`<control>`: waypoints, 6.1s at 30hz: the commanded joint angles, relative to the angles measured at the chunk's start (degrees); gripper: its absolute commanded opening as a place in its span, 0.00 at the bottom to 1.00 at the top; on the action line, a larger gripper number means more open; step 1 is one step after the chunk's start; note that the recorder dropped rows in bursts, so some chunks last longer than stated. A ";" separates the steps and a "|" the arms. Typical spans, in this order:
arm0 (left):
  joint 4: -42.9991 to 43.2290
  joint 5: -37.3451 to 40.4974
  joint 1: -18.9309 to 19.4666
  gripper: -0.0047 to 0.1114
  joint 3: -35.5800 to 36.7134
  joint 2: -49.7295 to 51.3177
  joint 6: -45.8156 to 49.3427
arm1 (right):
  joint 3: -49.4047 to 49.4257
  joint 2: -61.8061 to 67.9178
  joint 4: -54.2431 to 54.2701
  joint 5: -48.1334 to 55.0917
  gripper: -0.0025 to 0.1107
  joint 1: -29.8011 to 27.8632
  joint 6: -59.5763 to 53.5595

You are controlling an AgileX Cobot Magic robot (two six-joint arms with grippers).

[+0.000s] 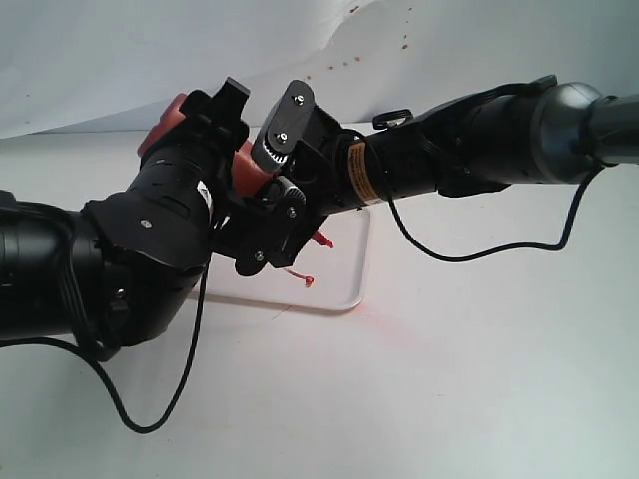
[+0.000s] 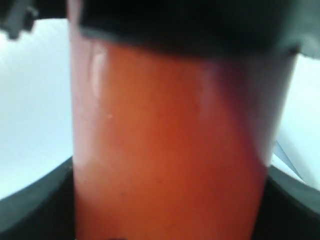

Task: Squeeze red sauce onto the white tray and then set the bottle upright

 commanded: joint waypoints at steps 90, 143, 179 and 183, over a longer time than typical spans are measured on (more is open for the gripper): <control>1.73 -1.35 4.42 0.04 -0.44 -0.71 -1.12 | -0.43 0.48 26.95 0.80 0.03 4.04 -30.39; 1.73 -1.35 4.42 0.04 -0.44 -0.71 -1.12 | -0.43 0.48 27.44 0.89 0.02 4.04 -28.17; -1.97 3.76 4.42 0.04 -0.44 -7.54 -35.57 | 11.22 -24.76 -6.55 -8.19 0.95 -9.67 17.39; -2.11 3.39 4.42 0.04 -0.44 -8.14 -42.10 | 11.22 -29.65 -6.55 -12.56 0.95 -12.61 22.09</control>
